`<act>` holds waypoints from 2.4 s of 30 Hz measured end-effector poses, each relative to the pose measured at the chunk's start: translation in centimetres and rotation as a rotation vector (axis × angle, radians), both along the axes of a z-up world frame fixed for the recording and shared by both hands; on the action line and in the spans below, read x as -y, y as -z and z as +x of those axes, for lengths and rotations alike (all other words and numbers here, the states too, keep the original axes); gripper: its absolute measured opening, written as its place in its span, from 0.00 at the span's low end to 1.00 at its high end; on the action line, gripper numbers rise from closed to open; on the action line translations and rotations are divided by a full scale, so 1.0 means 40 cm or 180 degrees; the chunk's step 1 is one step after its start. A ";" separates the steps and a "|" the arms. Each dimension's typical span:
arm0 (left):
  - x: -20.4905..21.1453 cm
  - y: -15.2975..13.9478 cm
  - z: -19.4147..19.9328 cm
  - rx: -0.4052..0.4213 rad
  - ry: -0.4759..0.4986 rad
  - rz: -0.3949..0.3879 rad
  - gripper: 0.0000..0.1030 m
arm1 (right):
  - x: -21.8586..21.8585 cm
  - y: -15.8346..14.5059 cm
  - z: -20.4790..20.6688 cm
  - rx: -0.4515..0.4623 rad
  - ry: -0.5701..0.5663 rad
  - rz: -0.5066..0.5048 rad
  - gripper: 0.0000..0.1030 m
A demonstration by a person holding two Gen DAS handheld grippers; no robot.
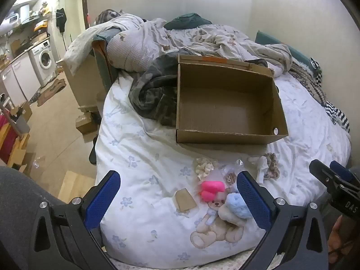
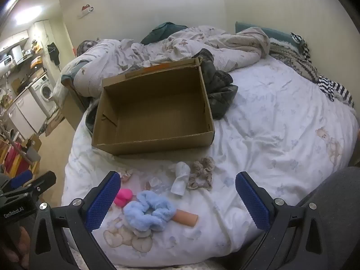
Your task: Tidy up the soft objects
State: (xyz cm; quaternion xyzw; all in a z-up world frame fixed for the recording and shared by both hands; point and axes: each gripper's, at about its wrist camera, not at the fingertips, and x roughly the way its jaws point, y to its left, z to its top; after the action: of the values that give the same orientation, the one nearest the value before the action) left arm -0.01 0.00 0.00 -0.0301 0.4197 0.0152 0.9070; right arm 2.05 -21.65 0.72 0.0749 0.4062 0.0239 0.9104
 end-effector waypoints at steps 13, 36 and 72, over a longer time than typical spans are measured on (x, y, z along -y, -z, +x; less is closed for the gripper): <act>0.001 0.000 0.000 -0.0020 -0.0007 0.0041 1.00 | -0.002 -0.005 0.003 0.0021 -0.0004 -0.0018 1.00; 0.002 0.000 0.000 -0.0029 -0.0013 0.0045 1.00 | -0.001 0.008 0.007 -0.0047 0.0019 0.0010 1.00; -0.018 0.014 -0.007 -0.0029 -0.0006 0.0044 1.00 | -0.004 0.010 0.008 -0.0070 0.0006 0.0010 1.00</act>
State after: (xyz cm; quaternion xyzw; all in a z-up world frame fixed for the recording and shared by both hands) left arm -0.27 0.73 -0.56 -0.0241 0.4236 0.0192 0.9053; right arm 2.39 -21.48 0.32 0.0769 0.4161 0.0229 0.9058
